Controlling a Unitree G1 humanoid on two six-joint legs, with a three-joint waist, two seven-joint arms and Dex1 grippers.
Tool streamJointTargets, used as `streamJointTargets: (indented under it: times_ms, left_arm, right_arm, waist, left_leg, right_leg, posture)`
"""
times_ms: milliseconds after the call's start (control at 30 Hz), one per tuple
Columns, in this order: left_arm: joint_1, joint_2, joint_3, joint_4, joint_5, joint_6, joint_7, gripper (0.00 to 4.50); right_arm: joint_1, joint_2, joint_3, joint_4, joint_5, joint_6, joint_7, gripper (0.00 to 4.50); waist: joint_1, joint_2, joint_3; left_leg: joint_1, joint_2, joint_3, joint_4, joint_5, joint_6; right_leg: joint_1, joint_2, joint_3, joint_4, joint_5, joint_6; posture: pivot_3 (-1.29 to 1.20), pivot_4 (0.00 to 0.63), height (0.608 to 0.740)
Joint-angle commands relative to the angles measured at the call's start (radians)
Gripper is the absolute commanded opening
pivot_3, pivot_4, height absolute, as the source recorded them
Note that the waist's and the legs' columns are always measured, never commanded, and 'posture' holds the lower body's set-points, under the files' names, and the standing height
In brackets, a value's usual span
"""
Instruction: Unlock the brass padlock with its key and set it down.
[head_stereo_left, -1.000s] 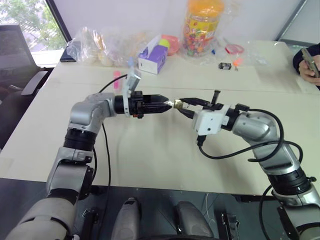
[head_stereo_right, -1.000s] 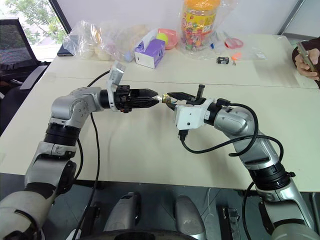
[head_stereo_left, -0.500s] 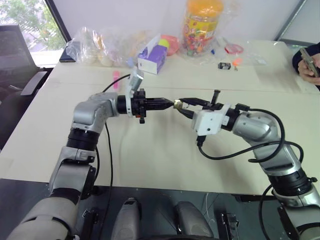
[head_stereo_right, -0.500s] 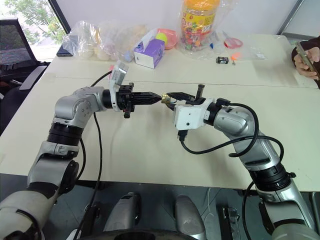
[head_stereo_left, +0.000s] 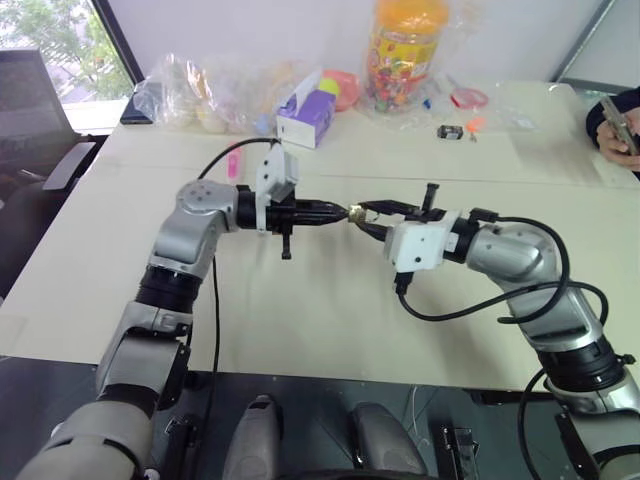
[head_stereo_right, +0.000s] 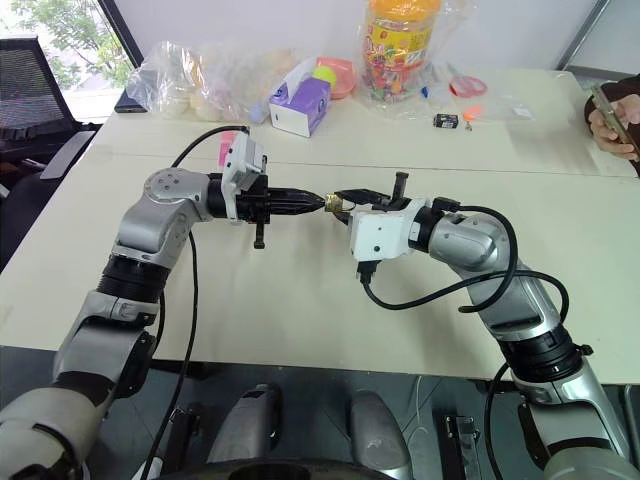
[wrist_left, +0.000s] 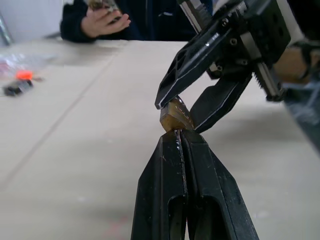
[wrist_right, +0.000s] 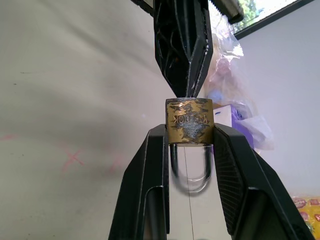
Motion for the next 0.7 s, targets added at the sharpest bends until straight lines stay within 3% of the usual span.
streamJointTargets:
  times_ms: [33, 167, 300, 533, 600, 700]
  left_arm:
    - [0.012, -0.019, -0.018, -0.007, 0.054, -0.19, 0.012, 0.04]
    - [0.021, -0.02, -0.024, 0.011, 0.086, -0.308, 0.013, 0.04]
    - [0.016, -0.024, -0.009, 0.007, 0.041, -0.172, 0.023, 0.04]
    - [-0.061, -0.014, 0.146, -0.055, -0.353, 0.653, 0.114, 0.04]
    - [-0.072, -0.002, 0.183, -0.057, -0.432, 0.793, 0.119, 0.04]
    - [-0.069, 0.007, 0.21, -0.067, -0.491, 0.895, 0.122, 0.91]
  right_arm:
    - [-0.034, 0.0, -0.031, -0.037, 0.035, -0.018, -0.003, 0.66]
    - [-0.035, -0.001, -0.034, -0.033, 0.036, -0.02, 0.003, 0.66]
    - [-0.038, -0.001, -0.033, -0.03, 0.038, -0.022, 0.007, 0.66]
    - [-0.04, 0.001, -0.03, -0.029, 0.039, -0.024, 0.011, 0.66]
    - [-0.039, 0.001, -0.029, -0.033, 0.039, -0.021, 0.011, 0.66]
    - [-0.039, 0.001, -0.026, -0.034, 0.041, -0.021, 0.011, 0.66]
  waist:
    - [0.0, 0.0, 0.0]
    - [0.0, 0.0, 0.0]
    - [0.0, 0.0, 0.0]
    - [-0.003, 0.0, 0.0]
    - [-0.005, 0.0, 0.0]
    - [-0.005, 0.0, 0.0]
  left_leg:
    - [0.0, 0.0, 0.0, 0.0, 0.0, 0.0]
    - [0.0, 0.0, 0.0, 0.0, 0.0, 0.0]
    - [0.0, 0.0, 0.0, 0.0, 0.0, 0.0]
    - [0.0, 0.0, -0.001, 0.0, 0.0, 0.0]
    - [0.0, 0.0, -0.001, 0.0, 0.0, 0.0]
    - [0.0, 0.0, -0.001, 0.0, 0.0, 0.0]
  right_leg:
    - [0.0, 0.0, 0.0, 0.0, 0.0, 0.0]
    - [0.0, 0.0, 0.0, 0.0, 0.0, 0.0]
    - [0.0, 0.0, 0.0, 0.0, 0.0, 0.0]
    - [0.0, 0.0, 0.0, 0.001, 0.0, 0.0]
    - [0.0, 0.0, 0.0, 0.001, 0.0, 0.0]
    - [0.0, 0.0, 0.0, 0.001, 0.0, 0.0]
  posture:
    - [0.0, 0.15, 0.74]
    - [0.0, 0.15, 0.74]
    - [0.0, 0.15, 0.74]
    - [0.0, 0.15, 0.74]
    - [0.0, 0.15, 0.74]
    - [0.0, 0.15, 0.74]
